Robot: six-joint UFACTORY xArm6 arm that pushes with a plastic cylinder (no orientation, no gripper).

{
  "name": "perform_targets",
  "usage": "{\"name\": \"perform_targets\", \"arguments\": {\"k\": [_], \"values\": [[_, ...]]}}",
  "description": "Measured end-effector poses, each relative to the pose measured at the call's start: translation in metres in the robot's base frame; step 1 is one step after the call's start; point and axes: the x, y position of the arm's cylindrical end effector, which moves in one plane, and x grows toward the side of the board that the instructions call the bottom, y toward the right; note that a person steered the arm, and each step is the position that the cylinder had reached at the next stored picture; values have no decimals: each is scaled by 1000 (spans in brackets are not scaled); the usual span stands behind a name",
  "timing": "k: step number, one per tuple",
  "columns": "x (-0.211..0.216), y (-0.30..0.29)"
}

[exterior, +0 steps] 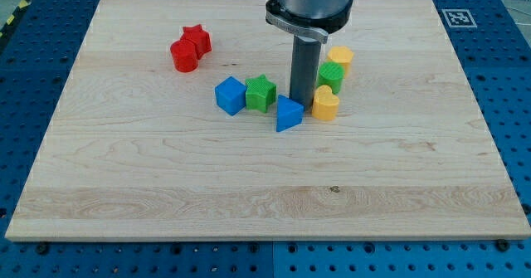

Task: Move the blue triangle below the green star

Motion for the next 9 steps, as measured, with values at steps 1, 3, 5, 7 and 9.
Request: {"name": "perform_targets", "arguments": {"k": [1, 3, 5, 7, 9], "values": [[8, 0], [20, 0], [29, -4], [9, -13], [53, -15]]}}
